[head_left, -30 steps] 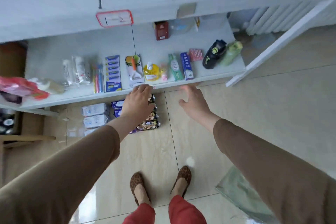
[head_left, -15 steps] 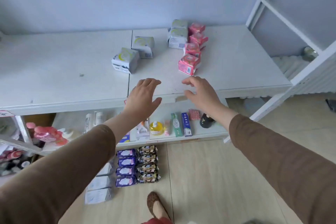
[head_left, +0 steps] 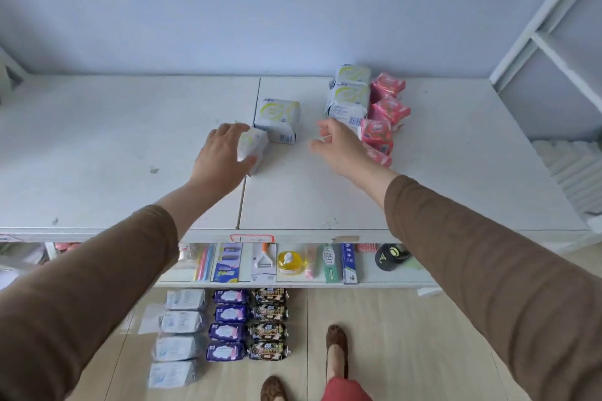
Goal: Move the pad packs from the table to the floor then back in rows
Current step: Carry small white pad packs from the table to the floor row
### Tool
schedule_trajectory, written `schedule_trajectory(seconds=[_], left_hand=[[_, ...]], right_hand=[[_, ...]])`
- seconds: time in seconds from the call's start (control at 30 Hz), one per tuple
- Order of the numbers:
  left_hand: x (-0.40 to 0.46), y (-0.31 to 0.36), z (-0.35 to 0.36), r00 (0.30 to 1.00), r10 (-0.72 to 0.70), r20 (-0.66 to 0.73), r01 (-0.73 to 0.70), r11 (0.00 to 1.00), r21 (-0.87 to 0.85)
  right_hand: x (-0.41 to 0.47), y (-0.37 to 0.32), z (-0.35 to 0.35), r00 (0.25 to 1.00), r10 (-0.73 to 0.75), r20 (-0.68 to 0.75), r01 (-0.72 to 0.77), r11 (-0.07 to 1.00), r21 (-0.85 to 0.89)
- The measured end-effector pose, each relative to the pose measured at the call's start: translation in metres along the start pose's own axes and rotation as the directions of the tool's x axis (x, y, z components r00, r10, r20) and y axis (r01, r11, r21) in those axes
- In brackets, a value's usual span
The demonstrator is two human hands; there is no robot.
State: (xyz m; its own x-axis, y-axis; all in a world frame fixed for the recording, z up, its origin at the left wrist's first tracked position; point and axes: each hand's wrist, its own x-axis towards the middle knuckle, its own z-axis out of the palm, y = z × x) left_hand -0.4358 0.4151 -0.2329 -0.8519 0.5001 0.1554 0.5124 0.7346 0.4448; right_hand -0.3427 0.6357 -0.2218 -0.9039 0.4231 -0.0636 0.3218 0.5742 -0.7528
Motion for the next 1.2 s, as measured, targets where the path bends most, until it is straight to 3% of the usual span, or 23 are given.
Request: schedule_trajectory(seconds=[0.17, 0.3, 0.47, 0.57, 0.8, 0.97, 1.2], left_hand=[[0.038, -0.035, -0.004, 0.945, -0.319, 0.076, 0.324, 0.943, -0.076], [0.058, -0.048, -0.003, 0.760, -0.544, 0.355, 0.616, 0.777, -0.127], [0.075, -0.054, -0.002, 0.583, -0.541, 0.606, 0.697, 0.717, -0.030], [0.082, -0.052, 0.002, 0.541, -0.498, 0.678, 0.733, 0.674, -0.089], [0.073, -0.042, 0.024, 0.606, -0.519, 0.603, 0.763, 0.594, -0.256], [0.044, -0.029, 0.021, 0.717, -0.560, 0.416, 0.696, 0.610, -0.378], [-0.044, -0.029, -0.010, 0.869, -0.375, 0.324, 0.495, 0.683, -0.538]], right_hand=[[0.073, -0.003, 0.018, 0.981, 0.150, 0.124, -0.155, 0.987, 0.029], [0.118, 0.004, 0.030, 0.937, 0.276, 0.214, -0.299, 0.951, 0.082], [0.142, 0.004, 0.040, 0.865, 0.367, 0.342, -0.432, 0.891, 0.136], [0.153, 0.005, 0.052, 0.831, 0.354, 0.430, -0.501, 0.812, 0.299], [0.147, 0.000, 0.053, 0.775, 0.341, 0.532, -0.575, 0.728, 0.372], [0.114, 0.002, 0.055, 0.856, 0.337, 0.392, -0.514, 0.642, 0.569], [0.006, -0.001, 0.042, 0.963, 0.240, 0.126, -0.259, 0.676, 0.690]])
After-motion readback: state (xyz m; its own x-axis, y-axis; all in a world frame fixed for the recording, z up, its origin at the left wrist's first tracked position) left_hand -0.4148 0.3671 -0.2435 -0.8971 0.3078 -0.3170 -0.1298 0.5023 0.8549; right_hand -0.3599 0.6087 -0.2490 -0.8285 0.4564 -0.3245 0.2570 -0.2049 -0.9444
